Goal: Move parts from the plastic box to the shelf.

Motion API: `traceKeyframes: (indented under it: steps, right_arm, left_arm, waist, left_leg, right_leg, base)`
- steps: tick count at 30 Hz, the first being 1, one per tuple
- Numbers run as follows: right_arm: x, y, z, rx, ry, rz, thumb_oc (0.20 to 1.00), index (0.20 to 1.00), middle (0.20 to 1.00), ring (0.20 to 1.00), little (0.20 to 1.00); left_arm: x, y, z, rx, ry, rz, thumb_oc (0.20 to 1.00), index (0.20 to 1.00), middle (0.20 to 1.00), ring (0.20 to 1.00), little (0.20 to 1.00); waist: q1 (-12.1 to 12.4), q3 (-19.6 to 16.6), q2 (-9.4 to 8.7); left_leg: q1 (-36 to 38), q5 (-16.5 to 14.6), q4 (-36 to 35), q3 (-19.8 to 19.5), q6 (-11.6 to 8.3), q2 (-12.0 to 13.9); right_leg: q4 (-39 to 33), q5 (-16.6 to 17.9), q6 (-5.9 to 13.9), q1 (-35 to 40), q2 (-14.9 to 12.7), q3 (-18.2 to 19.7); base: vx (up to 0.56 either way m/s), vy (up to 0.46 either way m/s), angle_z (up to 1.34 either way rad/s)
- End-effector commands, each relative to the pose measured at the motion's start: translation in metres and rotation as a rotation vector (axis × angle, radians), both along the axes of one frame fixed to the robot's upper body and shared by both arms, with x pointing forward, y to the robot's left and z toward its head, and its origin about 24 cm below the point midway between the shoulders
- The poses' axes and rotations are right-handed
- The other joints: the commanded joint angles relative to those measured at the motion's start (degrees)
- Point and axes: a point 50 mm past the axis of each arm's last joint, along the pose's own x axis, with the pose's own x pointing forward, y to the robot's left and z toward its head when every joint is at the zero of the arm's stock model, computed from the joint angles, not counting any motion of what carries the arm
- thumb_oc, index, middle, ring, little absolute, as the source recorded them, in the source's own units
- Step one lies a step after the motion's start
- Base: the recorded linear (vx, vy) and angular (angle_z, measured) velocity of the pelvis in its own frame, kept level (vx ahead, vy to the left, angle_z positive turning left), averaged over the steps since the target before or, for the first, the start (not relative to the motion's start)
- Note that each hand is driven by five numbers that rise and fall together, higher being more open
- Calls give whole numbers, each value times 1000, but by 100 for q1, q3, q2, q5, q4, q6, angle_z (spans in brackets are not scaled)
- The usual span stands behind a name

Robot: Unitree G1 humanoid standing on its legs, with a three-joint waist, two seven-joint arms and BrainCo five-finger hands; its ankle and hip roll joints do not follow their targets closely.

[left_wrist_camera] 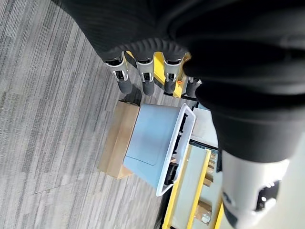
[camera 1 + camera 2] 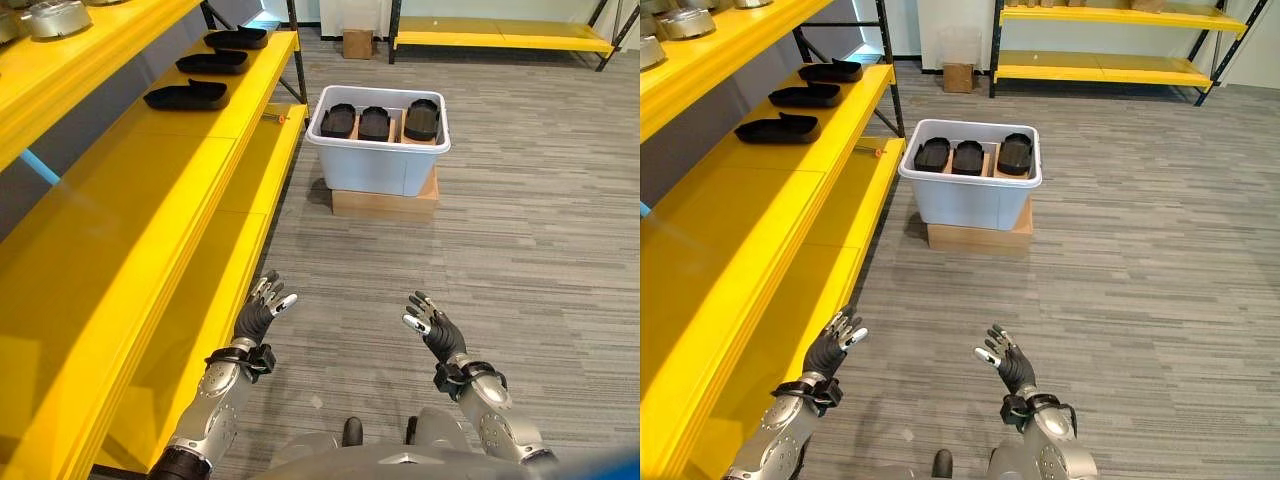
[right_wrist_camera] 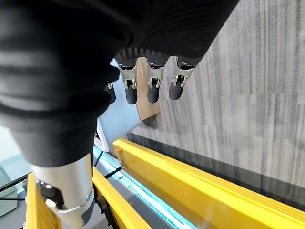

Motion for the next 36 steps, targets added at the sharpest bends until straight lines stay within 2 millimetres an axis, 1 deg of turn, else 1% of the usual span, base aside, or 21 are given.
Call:
traceKeyframes:
  steps: [1, 4, 6, 7, 9, 12, 13, 15, 16, 18, 20, 21, 22, 23, 25, 26, 27, 29, 31, 34, 36]
  right_arm:
    - [5, 2, 11, 37, -64, 5, 1000, 1000, 1000, 1000, 1000]
    - [6, 4, 13, 25, -71, 20, 1000, 1000, 1000, 1000, 1000]
    - [5, 3, 13, 21, -72, 17, 1000, 1000, 1000, 1000, 1000]
    - [1, -1, 9, 25, -54, -11, 1000, 1000, 1000, 1000, 1000]
    - [-1, -3, 8, 27, -50, -20, 1000, 1000, 1000, 1000, 1000]
    - [0, -11, 11, 24, -60, -40, 1000, 1000, 1000, 1000, 1000]
    - [0, -11, 11, 24, -60, -40, 1000, 1000, 1000, 1000, 1000]
    - [0, -13, 11, 24, -63, -49, 1000, 1000, 1000, 1000, 1000]
    - [0, -13, 11, 24, -63, -49, 1000, 1000, 1000, 1000, 1000]
    - [1, -14, 11, 20, -63, -45, 1000, 1000, 1000, 1000, 1000]
    - [2, -20, 14, 13, -72, -49, 1000, 1000, 1000, 1000, 1000]
    - [2, -21, 15, 8, -75, -51, 1000, 1000, 1000, 1000, 1000]
    - [2, -22, 15, 8, -76, -51, 1000, 1000, 1000, 1000, 1000]
    - [2, -23, 15, -1, -76, -56, 1000, 1000, 1000, 1000, 1000]
    - [3, -23, 15, -7, -75, -66, 1000, 1000, 1000, 1000, 1000]
    - [5, -23, 17, -3, -87, -74, 1000, 1000, 1000, 1000, 1000]
    - [5, -23, 16, -6, -86, -77, 1000, 1000, 1000, 1000, 1000]
    - [4, -23, 15, -17, -85, -77, 1000, 1000, 1000, 1000, 1000]
    - [5, -24, 15, -33, -89, -75, 1000, 1000, 1000, 1000, 1000]
    - [3, -24, 12, -45, -70, -64, 1000, 1000, 1000, 1000, 1000]
    - [1, -20, 11, -31, -69, -55, 1000, 1000, 1000, 1000, 1000]
  left_arm:
    - [0, -1, 14, -14, -86, -28, 1000, 1000, 1000, 1000, 1000]
    - [1, -3, 16, -17, -101, -40, 1000, 1000, 1000, 1000, 1000]
    - [1, -4, 15, -18, -100, -47, 1000, 1000, 1000, 1000, 1000]
    - [2, -10, 11, -30, -86, -59, 1000, 1000, 1000, 1000, 1000]
    - [4, -15, 10, -37, -83, -69, 1000, 1000, 1000, 1000, 1000]
    - [6, -21, 11, -53, -90, -80, 1000, 1000, 1000, 1000, 1000]
    - [6, -21, 11, -53, -90, -80, 1000, 1000, 1000, 1000, 1000]
    - [6, -22, 11, -56, -88, -72, 1000, 1000, 1000, 1000, 1000]
    - [6, -21, 11, -56, -88, -72, 1000, 1000, 1000, 1000, 1000]
    - [6, -20, 11, -67, -88, -62, 1000, 1000, 1000, 1000, 1000]
    - [4, -16, 11, -81, -84, -33, 1000, 1000, 1000, 1000, 1000]
    - [4, -16, 12, -79, -83, -33, 1000, 1000, 1000, 1000, 1000]
    - [4, -16, 12, -79, -84, -33, 1000, 1000, 1000, 1000, 1000]
    - [4, -15, 12, -79, -84, -30, 1000, 1000, 1000, 1000, 1000]
    - [4, -17, 12, -82, -83, -31, 1000, 1000, 1000, 1000, 1000]
    - [4, -15, 12, -82, -84, -16, 1000, 1000, 1000, 1000, 1000]
    - [4, -13, 12, -75, -82, -11, 1000, 1000, 1000, 1000, 1000]
    - [2, -11, 10, -52, -78, -11, 1000, 1000, 1000, 1000, 1000]
    - [3, -9, 11, -36, -87, -5, 1000, 1000, 1000, 1000, 1000]
    - [3, -6, 12, -40, -92, 3, 1000, 1000, 1000, 1000, 1000]
    - [3, -8, 11, -42, -92, -5, 1000, 1000, 1000, 1000, 1000]
  waist:
    - [-106, -155, -137]
    - [-172, -116, -179]
    - [-188, -116, -201]
    - [-220, -294, -300]
    - [-299, -401, -291]
    - [-425, -590, -171]
    - [-427, -585, -166]
    - [-448, -611, -97]
    - [-457, -622, -115]
    - [-418, -616, -148]
    - [-198, -367, -380]
    - [-140, -250, -455]
    - [-137, -248, -440]
    - [-99, -174, -510]
    - [23, -99, -522]
    - [65, -82, -569]
    - [110, -86, -564]
    - [200, -127, -485]
    - [283, -100, -435]
    - [266, -165, -373]
    - [244, -376, -358]
  left_leg:
    - [264, -503, -43, 120, -278, 14]
    - [446, -606, -119, 113, -332, 1]
    - [511, -665, -128, 110, -353, -3]
    - [676, -905, -112, 85, -398, 6]
    - [795, -1039, -51, 14, -450, 78]
    - [990, -1047, 331, -119, -680, 404]
    - [996, -1053, 332, -120, -682, 409]
    - [977, -780, 751, -113, -880, 557]
    - [957, -761, 750, -122, -876, 536]
    - [668, -315, 1593, -75, -1074, 622]
    - [-399, 864, 4060, -44, -1375, 574]
    - [-686, 898, 4583, 22, -1336, 551]
    - [-704, 881, 4617, 21, -1336, 565]
    - [-960, 728, 4735, 128, -1160, 585]
    - [-1558, 263, 4392, 286, -956, 559]
    - [-1824, -19, 3502, 342, -821, 699]
    - [-1830, -78, 2752, 328, -784, 741]
    - [-1828, 398, 1033, 50, -870, 820]
    - [-1758, 785, 28, -334, -937, 851]
    - [-1605, 808, -32, -362, -976, 902]
    - [-1386, 830, -136, -294, -909, 847]
  right_leg:
    - [-2468, 1695, 105, -35, 237, -373]
    - [-3078, 2008, 245, -210, 310, -285]
    - [-3091, 2048, 260, -172, 297, -302]
    - [-3174, 2113, 150, 39, 291, -325]
    - [-3115, 2097, 95, 129, 342, -286]
    - [-2642, 1725, -129, 245, 499, -449]
    - [-2631, 1715, -130, 247, 502, -452]
    - [-2407, 1473, -278, 352, 658, -412]
    - [-2411, 1483, -275, 337, 636, -414]
    - [-2378, 1287, -393, 551, 733, -361]
    - [-2453, 1008, -681, 1107, 825, -118]
    - [-2458, 988, -735, 1200, 800, -65]
    - [-2454, 988, -737, 1193, 815, -66]
    - [-2459, 935, -789, 1278, 786, -19]
    - [-2510, 893, -746, 1438, 767, 100]
    - [-2556, 850, -656, 1552, 704, 175]
    - [-2592, 783, -619, 1624, 713, 255]
    - [-2644, 698, -582, 1784, 837, 334]
    - [-2710, 581, -581, 2017, 884, 467]
    - [-2645, 444, -531, 2135, 882, 581]
    - [-2609, 366, -435, 2224, 719, 560]
  base:
    - [298, -66, -9]
    - [184, -26, -13]
    - [299, -58, -4]
    - [350, -83, 15]
    - [382, -97, 48]
    - [566, -180, 75]
    - [352, -110, 40]
    - [247, -73, 19]
    - [235, -92, 1]
    - [279, -150, -4]
    - [344, -247, -18]
    - [149, -137, -33]
    - [80, -83, -36]
    - [90, -42, -37]
    - [174, -3, -34]
    - [251, 88, -23]
    - [305, 116, -43]
    - [286, 109, -53]
    - [243, 95, -36]
    - [228, 142, -35]
    - [416, 275, -49]
